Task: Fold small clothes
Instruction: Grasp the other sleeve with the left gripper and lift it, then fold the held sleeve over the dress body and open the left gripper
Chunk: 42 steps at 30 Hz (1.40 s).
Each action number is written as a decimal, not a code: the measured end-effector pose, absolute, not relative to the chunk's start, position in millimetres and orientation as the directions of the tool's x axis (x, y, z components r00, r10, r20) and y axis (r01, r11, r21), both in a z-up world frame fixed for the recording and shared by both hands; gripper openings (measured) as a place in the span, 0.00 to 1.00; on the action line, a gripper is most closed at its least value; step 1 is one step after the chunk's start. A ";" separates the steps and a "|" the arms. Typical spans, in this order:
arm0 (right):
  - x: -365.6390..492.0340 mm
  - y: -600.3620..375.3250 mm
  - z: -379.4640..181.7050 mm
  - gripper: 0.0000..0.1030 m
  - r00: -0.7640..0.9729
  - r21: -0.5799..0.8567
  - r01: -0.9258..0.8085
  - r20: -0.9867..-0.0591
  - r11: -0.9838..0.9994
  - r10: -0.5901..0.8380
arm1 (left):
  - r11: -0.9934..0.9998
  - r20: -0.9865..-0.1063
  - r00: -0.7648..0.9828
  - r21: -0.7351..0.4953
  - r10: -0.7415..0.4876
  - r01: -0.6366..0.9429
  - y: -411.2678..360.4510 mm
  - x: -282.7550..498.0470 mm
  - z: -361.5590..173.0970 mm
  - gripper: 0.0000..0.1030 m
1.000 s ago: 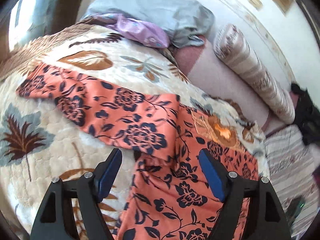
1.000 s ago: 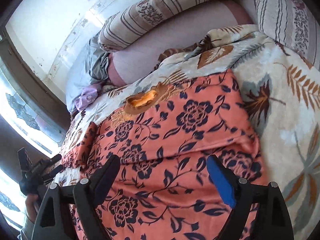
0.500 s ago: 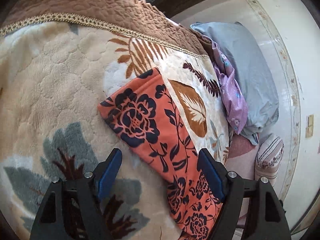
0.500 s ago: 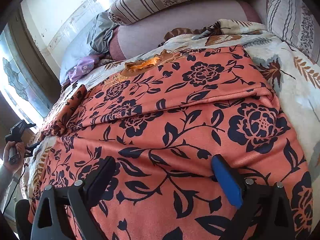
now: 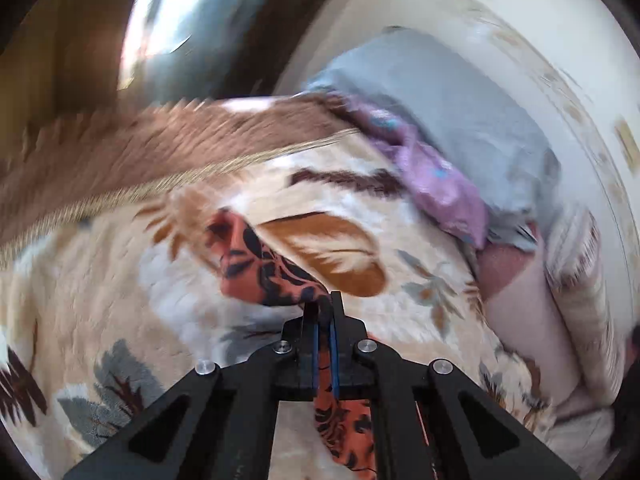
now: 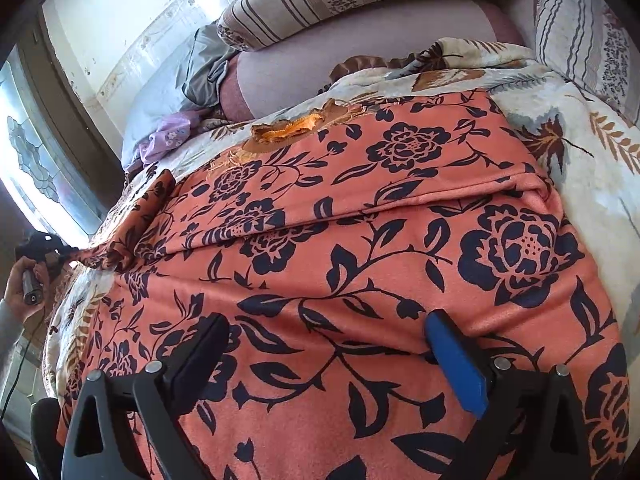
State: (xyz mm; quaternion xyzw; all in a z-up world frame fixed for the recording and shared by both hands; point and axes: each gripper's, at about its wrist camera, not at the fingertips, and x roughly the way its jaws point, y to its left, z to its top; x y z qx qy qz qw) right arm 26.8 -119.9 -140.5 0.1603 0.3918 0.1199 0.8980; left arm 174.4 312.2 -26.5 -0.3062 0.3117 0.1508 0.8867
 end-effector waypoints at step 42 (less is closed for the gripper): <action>173.0 -81.6 -92.7 0.12 0.427 0.412 0.019 -0.827 0.911 0.365 | 0.783 -0.710 0.595 -0.587 -0.375 -0.207 172.7 120.0 -111.1 0.78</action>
